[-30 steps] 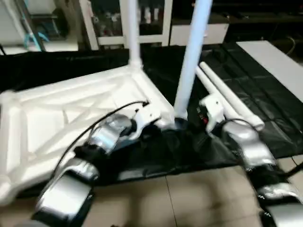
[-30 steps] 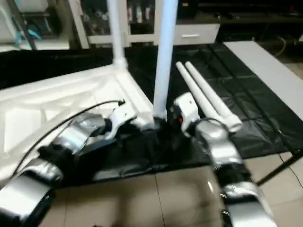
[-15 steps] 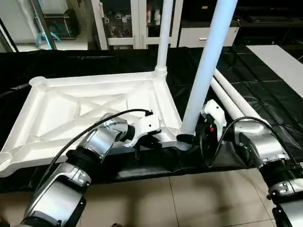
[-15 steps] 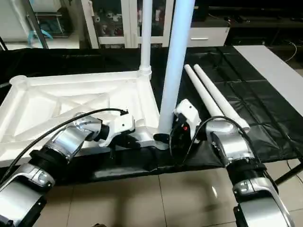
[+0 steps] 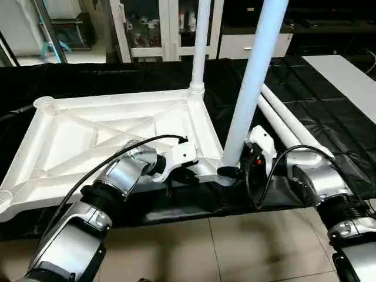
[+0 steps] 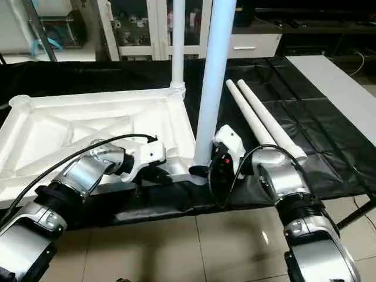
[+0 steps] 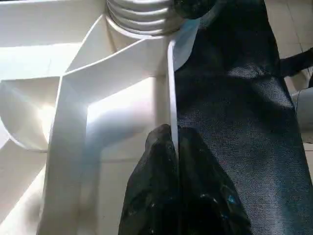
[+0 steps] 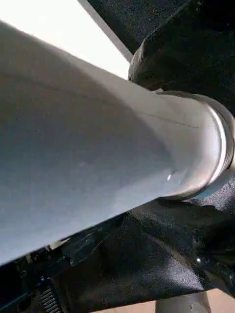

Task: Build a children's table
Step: Rotate leg to tighten

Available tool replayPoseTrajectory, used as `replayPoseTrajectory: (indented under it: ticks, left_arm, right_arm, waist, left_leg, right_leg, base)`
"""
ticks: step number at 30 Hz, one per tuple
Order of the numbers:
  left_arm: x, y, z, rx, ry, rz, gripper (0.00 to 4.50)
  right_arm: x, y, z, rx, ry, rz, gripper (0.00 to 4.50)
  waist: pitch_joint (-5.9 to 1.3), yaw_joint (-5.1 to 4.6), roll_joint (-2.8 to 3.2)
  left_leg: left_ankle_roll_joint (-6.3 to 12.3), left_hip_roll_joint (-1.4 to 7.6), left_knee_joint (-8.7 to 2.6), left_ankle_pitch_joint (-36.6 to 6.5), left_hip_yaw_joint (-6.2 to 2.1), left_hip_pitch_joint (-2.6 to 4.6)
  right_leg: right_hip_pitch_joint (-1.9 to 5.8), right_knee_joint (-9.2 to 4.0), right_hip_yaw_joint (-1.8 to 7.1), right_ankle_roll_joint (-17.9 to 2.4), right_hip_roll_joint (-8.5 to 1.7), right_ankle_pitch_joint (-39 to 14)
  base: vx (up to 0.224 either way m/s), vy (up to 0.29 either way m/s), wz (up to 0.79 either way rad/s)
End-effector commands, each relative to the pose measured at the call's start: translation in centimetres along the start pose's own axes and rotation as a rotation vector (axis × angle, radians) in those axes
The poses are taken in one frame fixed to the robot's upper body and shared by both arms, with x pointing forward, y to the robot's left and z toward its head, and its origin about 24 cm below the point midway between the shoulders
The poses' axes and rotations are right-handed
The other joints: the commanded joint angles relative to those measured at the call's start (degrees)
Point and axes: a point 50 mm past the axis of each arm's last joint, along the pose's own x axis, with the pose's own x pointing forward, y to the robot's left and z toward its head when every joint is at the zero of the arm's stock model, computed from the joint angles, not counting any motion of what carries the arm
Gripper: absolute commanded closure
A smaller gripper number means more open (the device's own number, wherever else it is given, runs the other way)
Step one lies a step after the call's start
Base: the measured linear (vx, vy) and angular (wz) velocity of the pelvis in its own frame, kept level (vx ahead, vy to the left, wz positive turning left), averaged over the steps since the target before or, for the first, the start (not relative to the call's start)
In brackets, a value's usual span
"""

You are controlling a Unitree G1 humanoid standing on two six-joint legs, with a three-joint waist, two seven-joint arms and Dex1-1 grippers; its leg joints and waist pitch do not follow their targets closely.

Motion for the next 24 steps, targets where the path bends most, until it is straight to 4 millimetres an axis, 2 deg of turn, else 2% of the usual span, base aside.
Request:
replayPoseTrajectory:
  ticks: [1, 6, 9, 10, 11, 12, 14, 18, 20, 23, 24]
  left_arm:
    - [1.5, -1.5, -1.7, -0.013, 0.107, -0.092, 4.50]
    - [1.6, -1.5, -1.8, -0.018, 0.107, -0.087, 4.50]
    - [1.6, -1.5, -1.9, -0.026, 0.105, -0.088, 4.50]
    - [1.7, -1.5, -1.8, -0.035, 0.100, -0.080, 4.50]
    - [1.8, -1.4, -1.8, -0.039, 0.097, -0.072, 4.50]
    - [1.8, -1.4, -1.7, -0.044, 0.092, -0.061, 4.50]
    - [2.0, -0.8, -1.3, -0.069, 0.059, 0.002, 4.50]
    - [2.3, -0.2, -0.8, -0.085, 0.038, 0.082, 4.50]
    - [2.6, 0.4, -0.1, -0.099, 0.012, 0.150, 4.50]
    - [2.8, 0.8, 0.4, -0.107, -0.004, 0.200, 4.50]
    - [3.3, 1.4, 1.5, -0.117, -0.049, 0.282, 4.50]
  right_arm:
    - [0.1, -0.4, 0.7, -0.032, 0.013, -0.021, 1.25]
    - [0.5, -0.3, 0.6, -0.026, 0.013, -0.010, 1.71]
    - [0.6, -0.4, 0.6, -0.020, 0.004, -0.018, 1.81]
    - [0.8, -0.5, 0.6, -0.006, -0.015, -0.047, 1.81]
    - [1.0, -0.5, 0.6, 0.000, -0.026, -0.071, 1.82]
    - [1.1, -0.6, 0.5, 0.007, -0.037, -0.103, 1.82]
    - [1.7, -1.0, 0.3, 0.050, -0.075, -0.224, 1.84]
    - [2.5, -1.0, -0.1, 0.110, -0.116, -0.345, 1.84]
    - [3.2, -0.9, -0.3, 0.166, -0.147, -0.428, 1.84]
    - [3.7, -0.8, -0.4, 0.200, -0.159, -0.499, 1.84]
    - [4.2, -1.2, -0.4, 0.231, -0.158, -0.635, 1.84]
  waist:
    - [-3.18, -0.14, -0.48]
    - [-3.12, -0.17, -0.59]
    - [-3.05, -0.26, -0.48]
    - [-3.08, -0.28, -0.91]
    - [-3.08, -0.27, -0.77]
    - [-3.00, -0.35, -0.62]
    - [-2.92, -0.87, -0.86]
    - [-2.78, -1.55, -1.05]
    - [-2.90, -2.02, -0.82]
    - [-3.02, -2.17, -1.00]
    - [-3.04, -2.15, -0.95]
  left_leg:
    - [2.41, 3.29, -4.63, -15.6, -1.47, 1.41]
    - [2.40, 3.33, -4.65, -15.7, -1.47, 1.44]
    - [2.04, 3.31, -4.74, -16.6, -1.51, 1.46]
    - [2.12, 3.29, -4.71, -16.5, -1.48, 1.41]
    - [2.17, 3.29, -4.71, -16.3, -1.54, 1.37]
    - [2.02, 3.29, -4.79, -16.6, -1.57, 1.36]
    - [0.92, 3.19, -4.97, -18.3, -1.72, 1.43]
    - [-0.16, 3.05, -5.09, -21.1, -1.92, 1.56]
    - [-0.47, 3.01, -5.11, -21.6, -1.95, 1.57]
    - [-0.28, 2.95, -5.18, -20.8, -1.99, 1.32]
    - [0.02, 2.88, -5.08, -20.2, -1.85, 1.30]
  right_leg:
    - [1.90, -3.36, 1.27, -14.0, -2.12, -12.3]
    - [1.72, -3.44, 1.33, -13.7, -2.21, -13.4]
    - [1.68, -3.62, 1.34, -13.3, -2.19, -14.7]
    - [1.71, -3.62, 1.34, -13.2, -2.18, -14.8]
    - [1.70, -3.52, 1.38, -13.2, -2.24, -14.7]
    - [1.58, -3.65, 1.40, -13.0, -2.27, -15.4]
    - [1.35, -3.94, 1.41, -12.0, -2.27, -18.4]
    - [0.89, -4.39, 1.41, -10.6, -2.23, -21.9]
    - [0.82, -4.42, 1.47, -10.4, -2.17, -21.6]
    - [1.02, -4.39, 1.42, -10.3, -2.13, -19.8]
    - [0.95, -4.37, 1.47, -10.6, -2.07, -18.6]
  base:
    - [0.000, 0.000, 0.00]
    - [0.000, 0.000, 0.00]
    - [0.000, 0.000, 0.00]
    - [0.000, 0.000, 0.00]
    - [0.000, 0.000, 0.00]
    - [0.000, 0.000, 0.00]
    - [0.000, 0.000, 0.00]
    - [0.000, 0.000, 0.00]
    - [0.000, 0.000, 0.00]
    - [0.000, 0.000, 0.00]
    - [0.000, 0.000, 0.00]
